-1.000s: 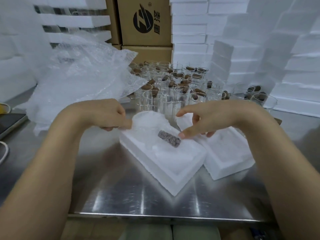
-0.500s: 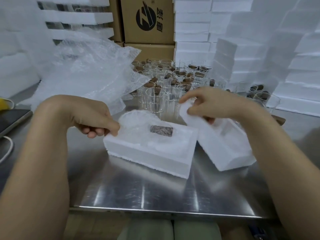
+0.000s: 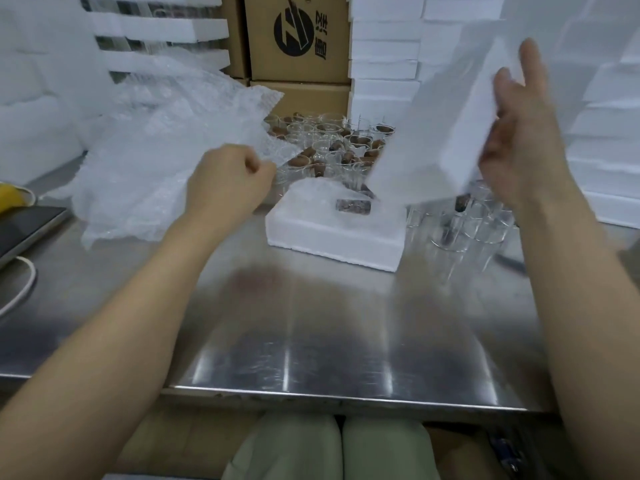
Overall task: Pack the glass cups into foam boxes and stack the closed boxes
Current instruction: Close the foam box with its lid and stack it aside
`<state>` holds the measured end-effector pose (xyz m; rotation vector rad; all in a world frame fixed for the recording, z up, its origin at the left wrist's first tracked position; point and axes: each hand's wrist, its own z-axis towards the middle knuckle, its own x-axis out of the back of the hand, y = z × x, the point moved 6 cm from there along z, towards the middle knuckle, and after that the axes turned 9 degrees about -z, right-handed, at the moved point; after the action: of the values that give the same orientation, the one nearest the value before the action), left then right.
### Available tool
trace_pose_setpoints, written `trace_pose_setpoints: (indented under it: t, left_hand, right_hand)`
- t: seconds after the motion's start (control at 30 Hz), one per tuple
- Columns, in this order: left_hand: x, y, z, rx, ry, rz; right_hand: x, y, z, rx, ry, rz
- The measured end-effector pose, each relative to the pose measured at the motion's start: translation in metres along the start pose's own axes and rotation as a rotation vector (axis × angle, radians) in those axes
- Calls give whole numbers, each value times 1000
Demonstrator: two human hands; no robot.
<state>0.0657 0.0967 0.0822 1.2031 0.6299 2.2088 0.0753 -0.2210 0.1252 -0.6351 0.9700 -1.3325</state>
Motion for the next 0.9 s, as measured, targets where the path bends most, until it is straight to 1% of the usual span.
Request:
trace_pose_setpoints:
  t: [0.03, 0.07, 0.1, 0.13, 0.17, 0.2, 0.23, 0.3, 0.37, 0.53, 0.57, 0.63, 0.67, 0.7, 0.8, 0.83, 0.9]
  left_hand:
    - [4, 10, -1, -135, 100, -54]
    - [1, 22, -4, -282, 81, -97]
    - [-10, 31, -8, -423, -30, -86]
    - [-25, 37, -13, -526, -166, -26]
    - [-40, 37, -19, -575, -286, 46]
    - [-51, 35, -21, -575, -374, 94]
    - [-57, 31, -21, -563, -415, 100]
    - [-58, 33, -21, -566, -382, 107]
    - [-59, 41, -26, -583, -330, 179]
    - [-67, 52, -29, -572, -301, 398]
    - [-69, 55, -29, -577, -299, 429]
    - [-73, 58, -29, -579, -291, 457]
    - [-72, 56, -28, -568, -294, 427]
    - [-68, 53, -25, -538, -300, 338]
    - [-47, 32, -12, -401, -347, -120]
    - [-45, 23, -9, -342, -412, -192]
    - [-50, 5, -12, -218, -589, -211]
  right_hand:
    - [5, 5, 1, -43, 48, 72]
    - [6, 8, 0, -67, 57, 113]
    - [6, 11, 0, -84, 55, 128]
    - [3, 10, -1, -98, 43, 124]
    - [1, 10, -1, -106, 29, 128]
    - [0, 12, -3, -119, 25, 143]
    - [1, 13, -2, -142, 22, 172]
    - [0, 14, -5, -173, 31, 223]
    - [1, 18, -5, -208, 29, 301]
    - [1, 26, -4, -271, -1, 491]
    - [0, 27, -3, -271, -17, 502]
    - [-4, 27, -2, -247, -71, 449]
    - [-4, 28, -1, -231, -80, 407]
    - [-3, 29, 1, -217, -72, 376]
    - [3, 28, 6, -189, -21, 375]
    - [5, 27, 7, -186, -9, 381]
    - [7, 27, 9, -189, -7, 399]
